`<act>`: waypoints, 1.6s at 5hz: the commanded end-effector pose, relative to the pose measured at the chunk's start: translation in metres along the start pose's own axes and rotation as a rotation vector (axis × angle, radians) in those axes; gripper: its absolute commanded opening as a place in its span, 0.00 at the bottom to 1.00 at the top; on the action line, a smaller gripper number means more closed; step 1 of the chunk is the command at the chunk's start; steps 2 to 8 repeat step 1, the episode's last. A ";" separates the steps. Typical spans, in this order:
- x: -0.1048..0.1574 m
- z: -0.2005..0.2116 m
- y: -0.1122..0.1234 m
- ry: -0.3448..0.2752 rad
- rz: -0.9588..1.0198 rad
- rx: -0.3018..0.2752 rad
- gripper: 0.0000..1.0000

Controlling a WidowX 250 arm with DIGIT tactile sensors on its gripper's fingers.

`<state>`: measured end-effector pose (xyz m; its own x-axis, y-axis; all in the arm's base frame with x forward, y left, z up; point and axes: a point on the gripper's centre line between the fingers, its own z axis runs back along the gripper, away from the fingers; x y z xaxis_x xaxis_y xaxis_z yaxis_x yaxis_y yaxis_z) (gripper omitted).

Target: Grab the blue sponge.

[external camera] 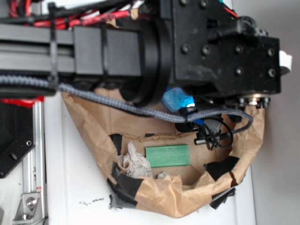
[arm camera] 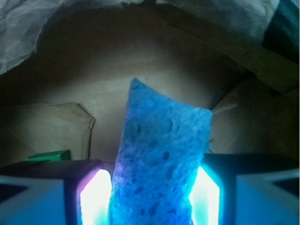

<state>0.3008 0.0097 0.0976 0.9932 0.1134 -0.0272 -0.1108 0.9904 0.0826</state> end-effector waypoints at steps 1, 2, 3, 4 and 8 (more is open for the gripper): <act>0.003 0.009 -0.016 -0.010 -0.048 0.013 0.00; 0.003 0.009 -0.016 -0.010 -0.048 0.013 0.00; 0.003 0.009 -0.016 -0.010 -0.048 0.013 0.00; 0.003 0.009 -0.016 -0.010 -0.048 0.013 0.00; 0.003 0.009 -0.016 -0.010 -0.048 0.013 0.00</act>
